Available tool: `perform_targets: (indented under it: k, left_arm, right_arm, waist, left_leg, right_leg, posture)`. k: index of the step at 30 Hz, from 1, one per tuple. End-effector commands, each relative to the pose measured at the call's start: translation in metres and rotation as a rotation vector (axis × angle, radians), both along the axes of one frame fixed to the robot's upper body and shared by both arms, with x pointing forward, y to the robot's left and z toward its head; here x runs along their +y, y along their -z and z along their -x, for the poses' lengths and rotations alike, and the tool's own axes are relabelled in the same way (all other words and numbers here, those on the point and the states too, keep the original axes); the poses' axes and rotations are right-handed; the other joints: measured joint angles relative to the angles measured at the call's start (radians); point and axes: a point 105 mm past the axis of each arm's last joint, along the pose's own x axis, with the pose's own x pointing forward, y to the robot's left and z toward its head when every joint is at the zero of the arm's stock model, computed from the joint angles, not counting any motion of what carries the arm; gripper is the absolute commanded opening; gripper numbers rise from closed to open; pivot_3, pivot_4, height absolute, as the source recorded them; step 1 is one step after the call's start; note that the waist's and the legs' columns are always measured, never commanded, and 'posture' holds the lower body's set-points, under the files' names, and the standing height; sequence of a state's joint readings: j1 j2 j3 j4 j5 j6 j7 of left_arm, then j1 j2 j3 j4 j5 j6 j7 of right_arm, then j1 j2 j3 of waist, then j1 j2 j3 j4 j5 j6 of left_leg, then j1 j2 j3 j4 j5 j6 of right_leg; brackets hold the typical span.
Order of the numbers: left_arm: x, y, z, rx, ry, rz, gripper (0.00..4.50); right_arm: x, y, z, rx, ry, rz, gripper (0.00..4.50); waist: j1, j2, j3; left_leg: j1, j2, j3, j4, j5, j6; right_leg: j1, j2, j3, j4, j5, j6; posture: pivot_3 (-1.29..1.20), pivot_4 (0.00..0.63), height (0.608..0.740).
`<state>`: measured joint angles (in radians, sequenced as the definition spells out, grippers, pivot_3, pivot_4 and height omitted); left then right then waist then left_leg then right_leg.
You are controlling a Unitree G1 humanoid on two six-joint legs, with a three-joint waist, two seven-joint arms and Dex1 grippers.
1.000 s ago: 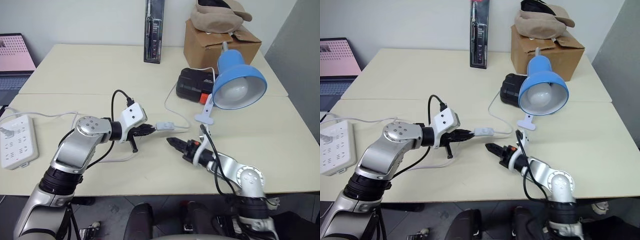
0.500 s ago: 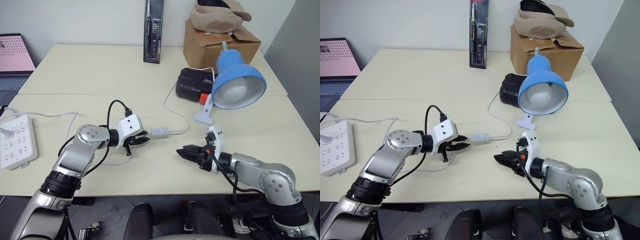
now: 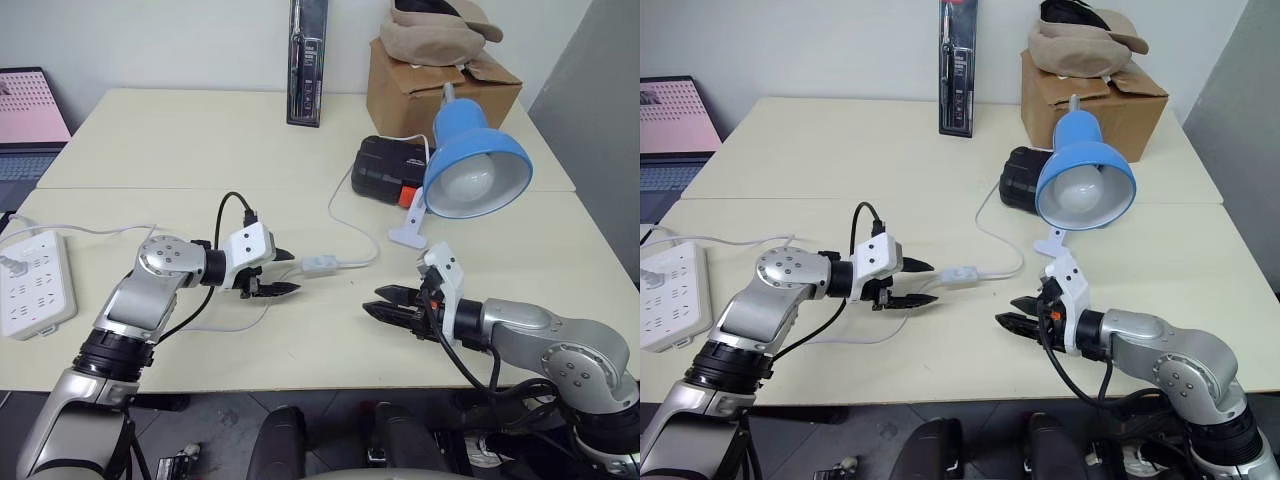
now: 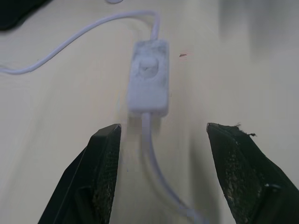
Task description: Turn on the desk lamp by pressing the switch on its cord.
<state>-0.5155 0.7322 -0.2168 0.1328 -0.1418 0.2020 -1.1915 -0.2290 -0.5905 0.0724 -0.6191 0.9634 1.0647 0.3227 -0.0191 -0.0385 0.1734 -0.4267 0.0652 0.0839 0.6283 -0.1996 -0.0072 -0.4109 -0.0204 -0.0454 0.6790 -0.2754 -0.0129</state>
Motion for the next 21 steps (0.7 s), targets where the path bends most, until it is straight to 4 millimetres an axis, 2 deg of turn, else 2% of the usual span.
perform_targets:
  k: [1, 15, 19, 21]
  left_arm:
    - [-0.007, -0.004, -0.011, -0.039, 0.011, -0.008, 3.02]
    - [-0.029, -0.003, -0.025, -0.005, 0.016, 0.049, 3.02]
    - [-0.03, -0.004, -0.027, -0.008, 0.013, 0.045, 2.46]
    - [-0.031, -0.005, -0.027, -0.012, 0.013, 0.047, 2.0]
  right_arm:
    - [0.003, -0.008, 0.006, -0.049, -0.036, 0.007, 2.17]
    - [0.002, -0.007, 0.009, -0.061, -0.033, 0.028, 2.17]
    - [0.001, -0.007, 0.009, -0.062, -0.029, 0.031, 2.17]
    - [0.001, -0.007, 0.009, -0.063, -0.027, 0.03, 2.17]
  waist:
    - [0.002, 0.0, 0.0]
    - [0.003, 0.0, 0.0]
    - [0.003, 0.0, 0.0]
    - [0.003, 0.0, 0.0]
  left_leg:
    - [0.0, 0.0, 0.0, 0.0, 0.0, 0.0]
    - [0.0, 0.0, 0.0, 0.001, 0.0, 0.0]
    - [0.0, 0.0, 0.0, 0.001, 0.0, 0.0]
    - [0.0, 0.0, 0.0, 0.001, 0.0, 0.0]
  right_leg:
    - [0.0, 0.0, 0.0, 0.0, 0.0, 0.0]
    - [0.0, 0.0, 0.0, 0.001, 0.0, 0.0]
    - [0.0, 0.0, 0.0, 0.001, 0.0, 0.0]
    - [0.0, 0.0, 0.0, 0.001, 0.0, 0.0]
  posture:
    - [0.0, 0.15, 0.74]
    - [0.0, 0.15, 0.74]
    - [0.0, 0.15, 0.74]
    - [0.0, 0.15, 0.74]
